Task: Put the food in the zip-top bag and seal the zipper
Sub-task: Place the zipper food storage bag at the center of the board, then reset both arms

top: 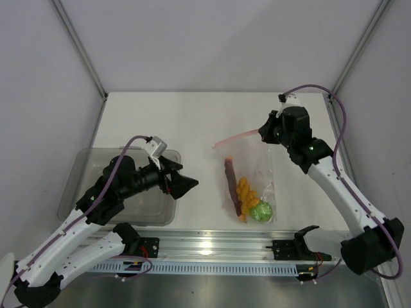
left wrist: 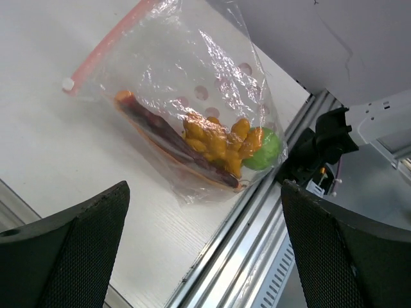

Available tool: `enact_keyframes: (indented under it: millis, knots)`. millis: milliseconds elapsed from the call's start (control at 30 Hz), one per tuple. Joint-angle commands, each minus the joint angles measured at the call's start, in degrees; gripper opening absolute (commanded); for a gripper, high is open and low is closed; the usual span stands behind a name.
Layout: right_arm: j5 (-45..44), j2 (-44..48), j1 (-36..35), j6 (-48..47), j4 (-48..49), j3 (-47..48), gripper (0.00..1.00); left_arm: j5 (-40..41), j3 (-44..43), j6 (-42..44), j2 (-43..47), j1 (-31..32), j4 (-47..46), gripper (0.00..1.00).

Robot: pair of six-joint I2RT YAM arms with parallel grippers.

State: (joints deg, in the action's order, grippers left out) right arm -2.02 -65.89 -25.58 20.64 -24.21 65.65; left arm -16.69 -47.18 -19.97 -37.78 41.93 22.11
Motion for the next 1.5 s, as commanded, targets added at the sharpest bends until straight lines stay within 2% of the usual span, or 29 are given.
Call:
enact_keyframes:
  millis: [0, 100, 200, 233, 400, 567, 767, 867, 900, 967, 1033, 1067, 1100, 1200, 1333, 1467]
  knots:
    - [-3.0, -6.9, 5.1, 0.6, 6.3, 3.3, 0.00, 4.7, -1.4, -0.3, 1.9, -0.1, 0.0, 0.99]
    - [-3.9, -12.4, 8.9, -1.5, 9.9, 4.4, 0.00, 3.9, 1.2, -1.6, 4.6, -0.1, -2.0, 0.99]
    - [-7.0, -21.6, 12.2, -5.1, 13.2, 7.1, 0.00, 1.8, 4.5, -2.9, 5.9, -0.1, -4.5, 1.00]
    - [-6.8, -26.5, 13.4, -5.3, 14.4, 9.7, 0.00, 1.1, 5.0, -3.1, 5.9, -0.1, -5.0, 0.99]
    - [-6.8, -38.7, 17.5, -6.5, 17.0, 18.5, 0.00, 0.2, 8.1, -4.1, 5.8, -0.1, -7.5, 0.99]
    - [-9.4, -52.4, 19.3, -7.1, 10.2, 34.4, 0.00, 0.6, 9.6, -5.4, 5.2, -0.2, -9.4, 0.99]
    - [-11.0, -58.0, 19.8, -7.5, 5.0, 41.4, 0.00, 0.3, 10.1, -7.2, 3.6, -0.3, -10.3, 0.99]
    - [-9.6, -59.0, 19.6, -7.4, 2.9, 43.1, 0.22, 0.2, 10.5, -7.8, 3.1, -0.3, -10.8, 0.99]
    - [-9.1, -59.3, 19.4, -7.4, 1.5, 44.2, 0.33, 0.1, 10.6, -8.0, 2.6, -0.4, -10.7, 1.00]
    - [-10.7, -58.7, 18.7, -7.6, 0.4, 44.7, 0.43, 0.0, 10.4, -8.9, 2.3, -0.4, -10.6, 1.00]
    - [-14.2, -55.9, 17.8, -8.2, 0.4, 43.2, 0.76, 0.0, 10.4, -10.0, 2.0, -0.4, -10.6, 1.00]
    - [-15.1, -54.8, 16.8, -8.9, 0.4, 42.4, 0.85, 0.1, 10.5, -10.4, 2.0, -0.4, -10.5, 1.00]
    - [-15.6, -53.6, 16.5, -8.9, 0.0, 41.7, 0.99, 0.3, 10.5, -10.8, 2.1, -0.4, -10.3, 1.00]
    - [-16.0, -48.6, 15.7, -5.2, -5.0, 39.5, 0.99, 1.4, 10.3, -11.8, 2.1, -0.6, -9.0, 1.00]
    - [-16.7, -38.0, 11.8, -2.1, -5.4, 27.6, 0.99, 3.0, 9.3, -12.4, 1.1, -1.1, -6.1, 1.00]
    - [-20.6, -25.0, 6.3, 1.7, -6.8, 11.7, 0.99, 5.9, 8.9, -13.7, 0.2, -1.4, -3.4, 0.99]
